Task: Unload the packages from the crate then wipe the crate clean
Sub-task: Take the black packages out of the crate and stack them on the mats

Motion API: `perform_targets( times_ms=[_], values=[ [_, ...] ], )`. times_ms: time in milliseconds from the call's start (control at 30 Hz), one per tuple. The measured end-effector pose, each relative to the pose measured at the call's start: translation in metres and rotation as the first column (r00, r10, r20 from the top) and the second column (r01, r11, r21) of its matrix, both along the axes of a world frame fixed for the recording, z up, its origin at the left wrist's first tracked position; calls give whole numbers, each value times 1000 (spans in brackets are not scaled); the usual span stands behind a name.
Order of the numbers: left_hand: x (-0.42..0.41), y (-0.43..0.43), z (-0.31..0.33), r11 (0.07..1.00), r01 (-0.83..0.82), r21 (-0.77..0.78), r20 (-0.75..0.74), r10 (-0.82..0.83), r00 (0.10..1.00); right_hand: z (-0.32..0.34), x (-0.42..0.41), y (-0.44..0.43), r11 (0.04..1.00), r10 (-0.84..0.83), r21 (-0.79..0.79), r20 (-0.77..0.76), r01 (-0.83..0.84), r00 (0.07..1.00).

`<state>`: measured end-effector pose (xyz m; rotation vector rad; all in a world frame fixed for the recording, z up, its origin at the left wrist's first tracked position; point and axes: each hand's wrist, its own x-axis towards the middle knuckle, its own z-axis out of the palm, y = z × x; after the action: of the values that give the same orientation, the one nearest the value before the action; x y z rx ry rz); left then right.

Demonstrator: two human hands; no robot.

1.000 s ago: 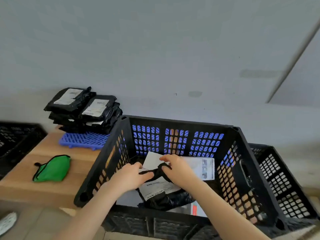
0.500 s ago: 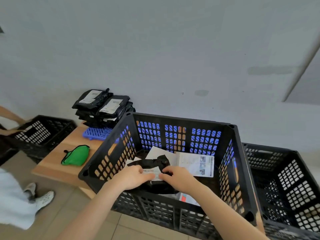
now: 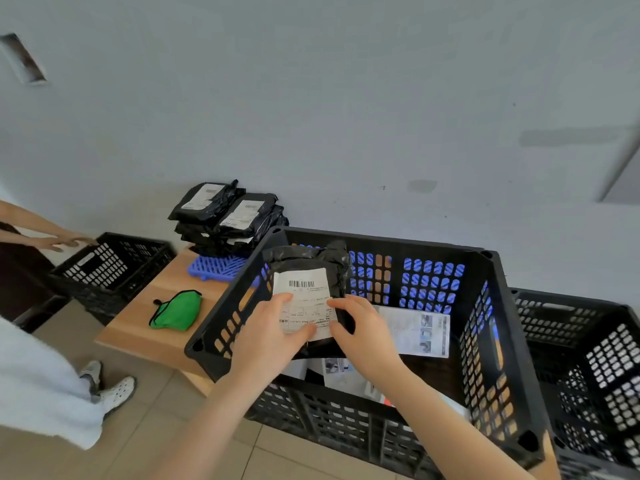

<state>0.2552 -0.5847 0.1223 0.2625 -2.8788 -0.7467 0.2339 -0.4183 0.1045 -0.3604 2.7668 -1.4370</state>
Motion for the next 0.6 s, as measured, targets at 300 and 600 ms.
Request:
perform_targets(
  times_ms=[300,600],
  values=[
    [-24,-57,32,991,89,105,-276,-57,959,35,-21,-63,995,-90,-49,-142,84,986],
    [-67,-184,43,958,149,244,-336,-61,940,55,-65,-187,994,-113,-29,-215,109,970]
  ],
)
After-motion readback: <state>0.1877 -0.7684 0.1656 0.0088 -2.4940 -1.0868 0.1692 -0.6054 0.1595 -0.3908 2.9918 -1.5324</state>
